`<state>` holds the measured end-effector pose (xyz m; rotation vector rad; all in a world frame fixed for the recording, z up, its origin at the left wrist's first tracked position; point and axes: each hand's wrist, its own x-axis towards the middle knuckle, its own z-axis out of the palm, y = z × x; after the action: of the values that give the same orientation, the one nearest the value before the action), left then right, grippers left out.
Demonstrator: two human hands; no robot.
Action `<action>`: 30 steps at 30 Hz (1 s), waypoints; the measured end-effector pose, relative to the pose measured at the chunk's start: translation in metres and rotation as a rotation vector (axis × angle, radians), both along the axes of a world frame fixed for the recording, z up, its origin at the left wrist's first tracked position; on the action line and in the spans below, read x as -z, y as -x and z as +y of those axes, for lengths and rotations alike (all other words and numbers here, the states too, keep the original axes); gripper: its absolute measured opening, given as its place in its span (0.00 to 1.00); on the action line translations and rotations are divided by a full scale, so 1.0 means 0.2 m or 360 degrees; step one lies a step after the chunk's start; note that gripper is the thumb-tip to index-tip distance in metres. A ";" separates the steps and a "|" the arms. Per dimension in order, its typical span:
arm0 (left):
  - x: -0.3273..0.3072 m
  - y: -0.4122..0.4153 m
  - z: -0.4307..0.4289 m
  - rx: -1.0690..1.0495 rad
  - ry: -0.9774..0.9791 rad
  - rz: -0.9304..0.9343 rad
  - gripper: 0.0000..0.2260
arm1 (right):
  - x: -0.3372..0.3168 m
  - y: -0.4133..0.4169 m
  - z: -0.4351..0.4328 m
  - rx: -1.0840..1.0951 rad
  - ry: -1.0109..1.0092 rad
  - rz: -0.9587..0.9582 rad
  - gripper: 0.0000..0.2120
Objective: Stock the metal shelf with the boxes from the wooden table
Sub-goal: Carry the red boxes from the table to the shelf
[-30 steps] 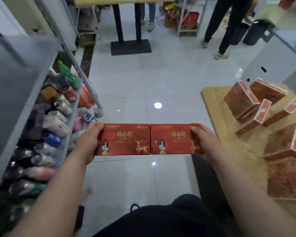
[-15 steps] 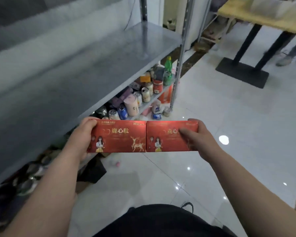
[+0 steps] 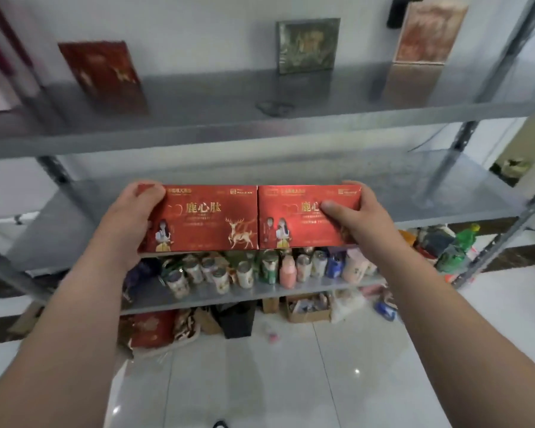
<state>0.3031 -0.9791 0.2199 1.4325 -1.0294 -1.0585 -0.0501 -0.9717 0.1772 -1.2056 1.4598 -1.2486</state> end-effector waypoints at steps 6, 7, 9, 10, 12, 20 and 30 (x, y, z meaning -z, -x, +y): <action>-0.24 -0.33 -0.15 -0.0100 0.0319 0.0057 0.06 | -0.38 -0.31 -0.31 -0.0100 0.0286 0.0084 0.28; -0.28 -0.37 -0.17 -0.0109 0.0356 0.0056 0.06 | -0.44 -0.37 -0.35 -0.0101 0.0337 0.0093 0.28; -0.34 -0.47 -0.23 -0.0115 0.0434 0.0067 0.06 | -0.53 -0.47 -0.42 -0.0099 0.0424 0.0140 0.29; -0.37 -0.52 -0.26 -0.0123 0.0465 0.0062 0.08 | -0.57 -0.53 -0.46 -0.0096 0.0461 0.0164 0.29; -0.43 -0.63 -0.32 -0.0124 0.0508 0.0061 0.12 | -0.64 -0.64 -0.54 -0.0107 0.0519 0.0158 0.28; -0.61 -0.96 -0.67 -0.0222 0.0522 -0.0069 0.06 | -0.77 -1.00 -0.94 -0.0214 0.0600 0.0151 0.29; -0.58 -1.17 -1.24 -0.0190 0.0598 -0.0903 0.12 | -0.77 -1.14 -1.52 -0.0138 0.0594 0.0636 0.23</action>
<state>0.5367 -1.2272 0.3367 1.4836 -1.4329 -0.3373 0.1786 -1.2748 0.3320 -1.8340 1.4676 -1.3082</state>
